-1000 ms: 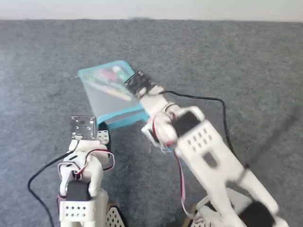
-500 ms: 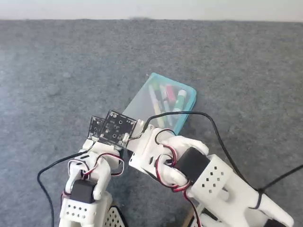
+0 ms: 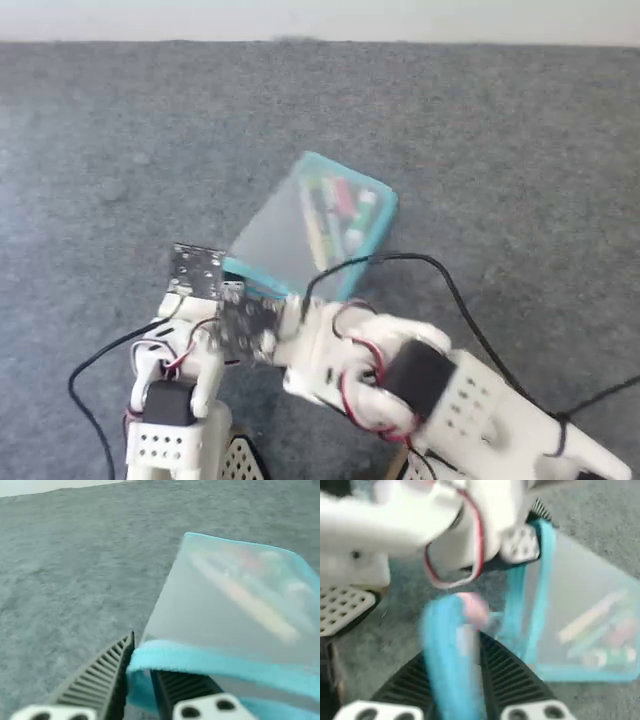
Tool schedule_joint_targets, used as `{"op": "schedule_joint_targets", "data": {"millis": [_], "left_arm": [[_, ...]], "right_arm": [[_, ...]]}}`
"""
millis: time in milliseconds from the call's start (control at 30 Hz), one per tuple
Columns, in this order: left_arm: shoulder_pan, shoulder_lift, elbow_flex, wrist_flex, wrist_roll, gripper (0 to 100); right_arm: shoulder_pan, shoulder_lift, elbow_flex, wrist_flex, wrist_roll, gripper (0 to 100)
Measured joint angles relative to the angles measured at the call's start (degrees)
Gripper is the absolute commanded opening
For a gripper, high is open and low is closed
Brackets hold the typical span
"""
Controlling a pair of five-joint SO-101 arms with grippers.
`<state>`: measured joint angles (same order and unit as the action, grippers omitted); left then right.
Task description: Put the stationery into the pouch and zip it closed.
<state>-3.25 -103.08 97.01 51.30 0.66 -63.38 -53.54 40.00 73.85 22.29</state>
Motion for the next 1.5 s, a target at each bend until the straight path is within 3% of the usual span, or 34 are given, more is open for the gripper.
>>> {"op": "schedule_joint_targets", "data": {"millis": [100,300,367,633,767,933,1167,1267,1500], "left_arm": [[-1.93,0.00,0.00,-0.35,1.05,1],[-2.29,0.00,0.00,-0.35,1.49,1],[-2.29,0.00,0.00,-0.35,1.49,1],[-2.29,0.00,0.00,-0.35,1.49,1],[-2.29,0.00,0.00,-0.35,1.49,1],[-2.29,0.00,0.00,-0.35,1.49,1],[-2.29,0.00,0.00,-0.35,1.49,1],[-2.29,0.00,0.00,-0.35,1.49,1],[-2.29,0.00,0.00,-0.35,1.49,1]], "right_arm": [[-1.14,-3.34,1.58,3.60,0.44,5.4],[-1.41,-4.75,6.42,6.33,1.23,36.5],[-1.41,-4.75,6.95,7.82,2.90,42.1],[-3.60,-4.75,7.03,14.07,9.58,42.4],[-6.59,-4.75,7.03,14.15,5.98,42.4],[2.73,-4.75,6.95,13.54,2.90,42.4],[12.13,-4.84,13.27,-3.34,3.08,42.4],[12.48,-4.84,18.99,-11.25,8.62,42.4],[14.95,-4.75,21.89,-16.62,11.78,42.3]]}}
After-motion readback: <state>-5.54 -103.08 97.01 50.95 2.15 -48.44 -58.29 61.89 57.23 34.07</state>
